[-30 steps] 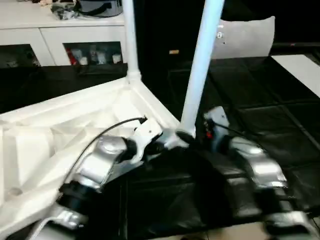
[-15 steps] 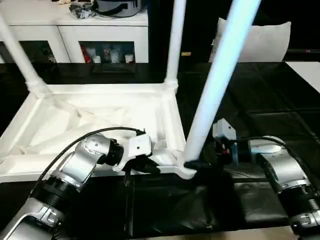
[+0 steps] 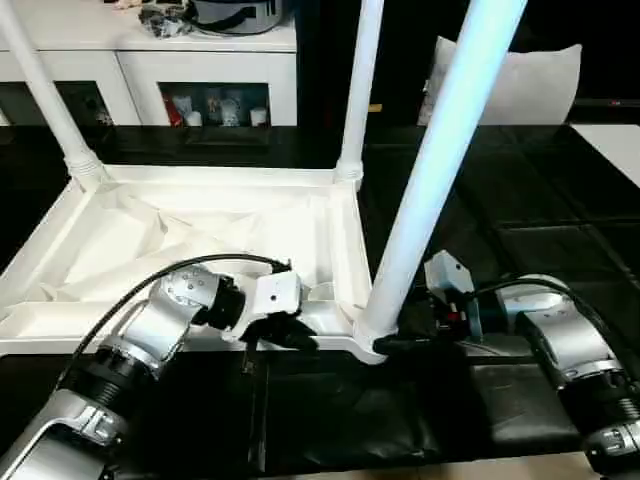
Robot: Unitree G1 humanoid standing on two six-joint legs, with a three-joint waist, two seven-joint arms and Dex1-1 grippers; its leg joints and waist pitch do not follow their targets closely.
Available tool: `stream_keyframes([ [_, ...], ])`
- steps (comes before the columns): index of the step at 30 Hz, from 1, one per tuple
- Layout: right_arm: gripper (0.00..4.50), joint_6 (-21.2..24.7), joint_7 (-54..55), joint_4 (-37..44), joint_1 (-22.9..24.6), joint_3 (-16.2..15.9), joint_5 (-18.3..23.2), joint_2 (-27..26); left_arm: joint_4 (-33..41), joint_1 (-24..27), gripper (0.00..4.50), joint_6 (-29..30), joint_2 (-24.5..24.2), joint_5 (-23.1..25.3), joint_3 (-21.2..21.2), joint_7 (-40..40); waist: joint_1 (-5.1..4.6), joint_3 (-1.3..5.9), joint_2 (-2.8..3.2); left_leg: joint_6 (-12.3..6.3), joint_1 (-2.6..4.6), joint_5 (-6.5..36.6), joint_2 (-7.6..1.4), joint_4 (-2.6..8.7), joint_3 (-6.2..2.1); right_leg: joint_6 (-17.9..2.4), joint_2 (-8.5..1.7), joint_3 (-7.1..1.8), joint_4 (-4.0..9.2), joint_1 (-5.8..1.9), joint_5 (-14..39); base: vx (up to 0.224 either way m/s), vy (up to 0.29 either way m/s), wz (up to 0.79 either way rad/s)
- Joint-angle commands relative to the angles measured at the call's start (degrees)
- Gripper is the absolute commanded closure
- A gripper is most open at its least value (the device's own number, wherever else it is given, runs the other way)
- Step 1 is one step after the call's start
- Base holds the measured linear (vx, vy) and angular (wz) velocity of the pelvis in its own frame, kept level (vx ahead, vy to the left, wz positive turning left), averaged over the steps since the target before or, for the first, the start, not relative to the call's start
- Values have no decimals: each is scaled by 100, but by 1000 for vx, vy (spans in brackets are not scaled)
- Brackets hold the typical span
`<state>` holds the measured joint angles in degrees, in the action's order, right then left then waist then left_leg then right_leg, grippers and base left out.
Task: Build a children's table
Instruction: Rotate leg to tighten
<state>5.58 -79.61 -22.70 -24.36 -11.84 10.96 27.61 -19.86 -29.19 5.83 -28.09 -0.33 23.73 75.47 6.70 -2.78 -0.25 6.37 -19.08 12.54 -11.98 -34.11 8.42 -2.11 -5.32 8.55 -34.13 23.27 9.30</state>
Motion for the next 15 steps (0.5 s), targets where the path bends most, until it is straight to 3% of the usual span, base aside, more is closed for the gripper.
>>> stream_keyframes([
  [1,147,-64,-67,73,-24,-90,-5,2,31,-93,450,-126,29,19,158,204,-5,383,-85,-501,-88,463,-115,367,78,-668,-350,-373,426,-391,1975,0,0,0],
  [6,187,-30,-80,46,-35,-134,-14,-7,34,-64,450,-145,30,11,137,199,-9,390,-97,-515,-95,390,-127,366,72,-708,-347,-375,399,-391,1817,0,0,0],
  [11,196,-18,-93,47,-6,-162,-27,-13,31,-31,450,-141,24,16,119,157,-9,384,-103,-505,-95,430,-119,368,75,-678,-347,-371,411,-393,1905,0,0,0],
  [15,197,340,143,210,113,-139,45,-140,152,43,450,145,108,-18,25,-90,-9,375,-96,-481,-95,440,-121,374,72,-652,-347,-369,423,-393,1961,0,0,0],
])
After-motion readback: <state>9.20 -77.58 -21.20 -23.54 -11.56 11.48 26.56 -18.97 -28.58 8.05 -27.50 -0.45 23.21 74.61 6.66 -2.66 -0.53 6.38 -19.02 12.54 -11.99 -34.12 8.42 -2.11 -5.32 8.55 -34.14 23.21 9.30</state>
